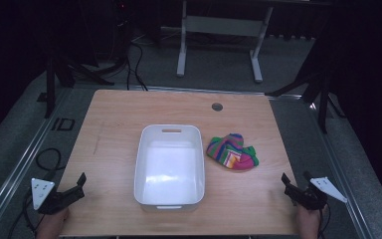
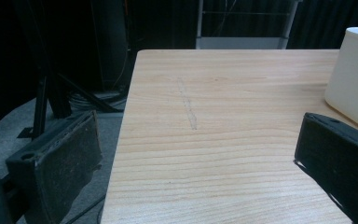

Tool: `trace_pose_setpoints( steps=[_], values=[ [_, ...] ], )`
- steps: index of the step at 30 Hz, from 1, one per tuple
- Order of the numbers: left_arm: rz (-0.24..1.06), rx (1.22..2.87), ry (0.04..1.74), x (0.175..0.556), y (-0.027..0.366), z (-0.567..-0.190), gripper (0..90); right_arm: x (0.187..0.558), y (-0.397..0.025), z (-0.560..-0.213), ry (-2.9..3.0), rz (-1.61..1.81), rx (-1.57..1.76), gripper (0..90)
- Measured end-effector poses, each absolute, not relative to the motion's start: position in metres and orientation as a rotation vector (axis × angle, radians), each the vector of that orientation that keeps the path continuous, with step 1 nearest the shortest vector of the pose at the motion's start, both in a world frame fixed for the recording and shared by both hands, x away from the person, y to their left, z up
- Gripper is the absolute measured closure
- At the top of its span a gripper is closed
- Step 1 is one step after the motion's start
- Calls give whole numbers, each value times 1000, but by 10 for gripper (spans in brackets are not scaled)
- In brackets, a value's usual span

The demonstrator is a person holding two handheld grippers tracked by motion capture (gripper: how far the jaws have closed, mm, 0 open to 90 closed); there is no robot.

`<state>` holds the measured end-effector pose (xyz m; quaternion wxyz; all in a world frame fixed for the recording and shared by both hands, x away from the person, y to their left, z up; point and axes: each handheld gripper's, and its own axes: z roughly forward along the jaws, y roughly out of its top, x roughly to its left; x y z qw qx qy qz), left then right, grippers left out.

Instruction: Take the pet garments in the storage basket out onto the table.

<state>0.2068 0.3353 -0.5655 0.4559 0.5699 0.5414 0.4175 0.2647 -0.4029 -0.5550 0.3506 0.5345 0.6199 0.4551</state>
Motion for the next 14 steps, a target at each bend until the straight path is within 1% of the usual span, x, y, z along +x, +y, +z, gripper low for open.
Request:
trace_pose_setpoints(
  steps=[3, 14],
  values=[
    [1029, 1404, 1335, 207, 335, -565, 9, 264, -407, -555, 1592, 1240, 1404, 135],
    [1029, 1403, 1335, 207, 335, -565, 9, 267, -406, -555, 1598, 1182, 1429, 135]
  ],
)
